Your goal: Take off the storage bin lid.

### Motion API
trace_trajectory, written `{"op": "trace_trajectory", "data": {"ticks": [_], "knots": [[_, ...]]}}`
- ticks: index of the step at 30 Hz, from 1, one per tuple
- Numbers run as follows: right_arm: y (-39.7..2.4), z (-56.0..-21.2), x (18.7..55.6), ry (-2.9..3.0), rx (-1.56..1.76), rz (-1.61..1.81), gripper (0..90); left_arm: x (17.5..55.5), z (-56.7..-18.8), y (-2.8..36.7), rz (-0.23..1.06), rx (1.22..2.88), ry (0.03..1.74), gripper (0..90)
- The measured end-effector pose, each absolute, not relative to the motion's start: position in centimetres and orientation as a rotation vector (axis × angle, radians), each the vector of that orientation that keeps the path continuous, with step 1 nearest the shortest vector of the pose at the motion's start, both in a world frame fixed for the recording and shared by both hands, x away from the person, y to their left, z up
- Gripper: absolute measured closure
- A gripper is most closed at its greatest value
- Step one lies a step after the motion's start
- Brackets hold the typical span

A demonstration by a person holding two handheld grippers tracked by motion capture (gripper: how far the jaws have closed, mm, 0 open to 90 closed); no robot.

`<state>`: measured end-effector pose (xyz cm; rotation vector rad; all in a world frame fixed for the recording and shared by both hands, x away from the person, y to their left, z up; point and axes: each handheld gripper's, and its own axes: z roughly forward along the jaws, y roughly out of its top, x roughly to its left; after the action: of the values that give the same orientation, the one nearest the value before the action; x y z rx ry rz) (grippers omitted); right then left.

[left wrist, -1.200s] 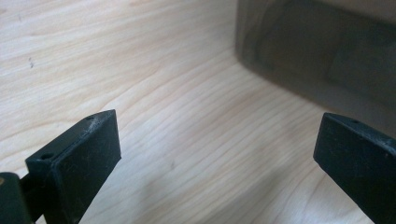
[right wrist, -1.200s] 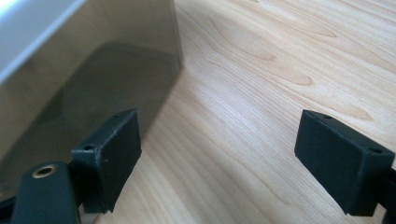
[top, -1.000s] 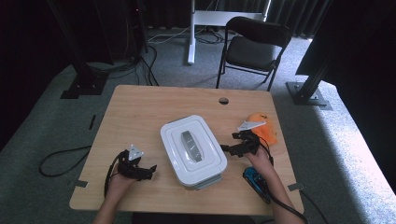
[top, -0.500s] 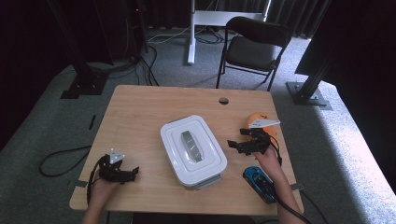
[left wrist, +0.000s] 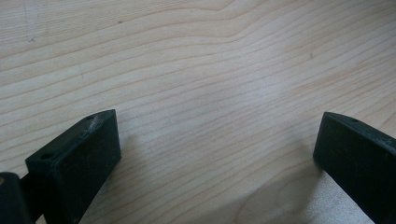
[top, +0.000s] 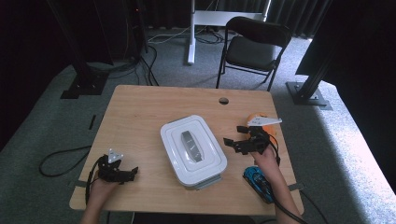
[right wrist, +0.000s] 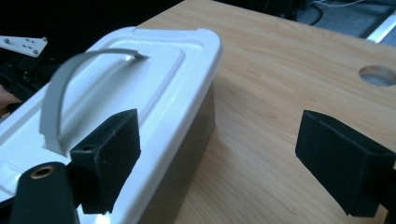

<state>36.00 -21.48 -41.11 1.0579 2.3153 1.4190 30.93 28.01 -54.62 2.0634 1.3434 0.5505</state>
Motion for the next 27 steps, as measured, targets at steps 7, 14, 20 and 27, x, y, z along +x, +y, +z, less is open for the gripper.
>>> {"op": "trace_trajectory", "data": {"ticks": [7,14,20,27], "knots": [[-19.6,-40.0,34.9,2.359,1.011,1.403,11.6,30.9,-54.6,27.9,0.554,2.055,1.356,1.2],[-17.5,-39.6,34.4,2.419,0.961,1.434,11.6,30.9,-54.6,27.9,0.553,2.056,1.357,1.1],[-15.7,-39.4,34.0,2.45,0.922,1.437,11.7,30.9,-54.6,27.9,0.553,2.059,1.356,1.1],[-13.9,-39.8,33.9,2.484,0.93,1.419,11.6,30.9,-54.6,27.9,0.553,2.059,1.355,1.1]]}}
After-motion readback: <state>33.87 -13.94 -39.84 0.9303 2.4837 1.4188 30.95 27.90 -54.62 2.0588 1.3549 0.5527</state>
